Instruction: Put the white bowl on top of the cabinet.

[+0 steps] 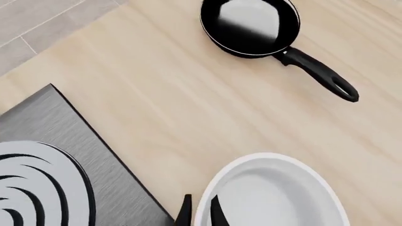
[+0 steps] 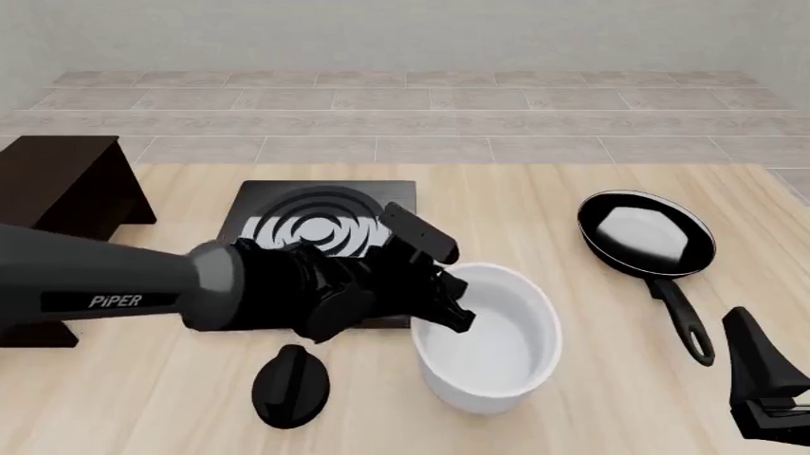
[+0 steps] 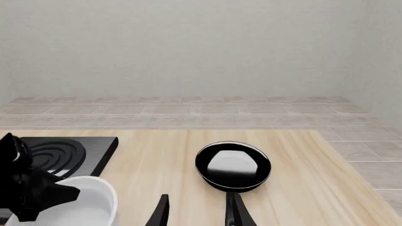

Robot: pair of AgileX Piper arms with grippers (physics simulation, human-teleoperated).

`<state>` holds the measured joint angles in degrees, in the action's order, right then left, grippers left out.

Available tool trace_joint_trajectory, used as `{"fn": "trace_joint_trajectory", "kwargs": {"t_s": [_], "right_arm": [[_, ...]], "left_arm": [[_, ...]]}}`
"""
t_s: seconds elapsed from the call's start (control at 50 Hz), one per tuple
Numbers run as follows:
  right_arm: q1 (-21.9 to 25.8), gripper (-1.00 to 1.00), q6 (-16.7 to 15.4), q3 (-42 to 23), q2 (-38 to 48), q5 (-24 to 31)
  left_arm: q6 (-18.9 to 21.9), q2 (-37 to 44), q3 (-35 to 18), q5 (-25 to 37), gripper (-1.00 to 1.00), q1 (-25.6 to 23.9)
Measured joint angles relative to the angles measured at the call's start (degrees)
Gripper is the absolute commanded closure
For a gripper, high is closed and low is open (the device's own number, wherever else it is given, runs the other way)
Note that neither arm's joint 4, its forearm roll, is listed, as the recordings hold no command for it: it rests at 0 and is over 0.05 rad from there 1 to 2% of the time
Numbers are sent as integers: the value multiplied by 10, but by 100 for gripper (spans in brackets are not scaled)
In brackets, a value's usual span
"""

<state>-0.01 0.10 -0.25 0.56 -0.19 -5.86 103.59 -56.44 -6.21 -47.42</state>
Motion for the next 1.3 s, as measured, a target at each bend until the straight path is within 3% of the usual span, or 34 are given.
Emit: {"fn": "trace_joint_trajectory", "kwargs": {"t_s": [0.72, 1.3], "right_arm": [[0, -100, 0, 0, 0, 0], [0, -100, 0, 0, 0, 0]], "left_arm": [[-5, -95, 23, 25, 100, 27], [-8, -155, 22, 45, 100, 79]]}}
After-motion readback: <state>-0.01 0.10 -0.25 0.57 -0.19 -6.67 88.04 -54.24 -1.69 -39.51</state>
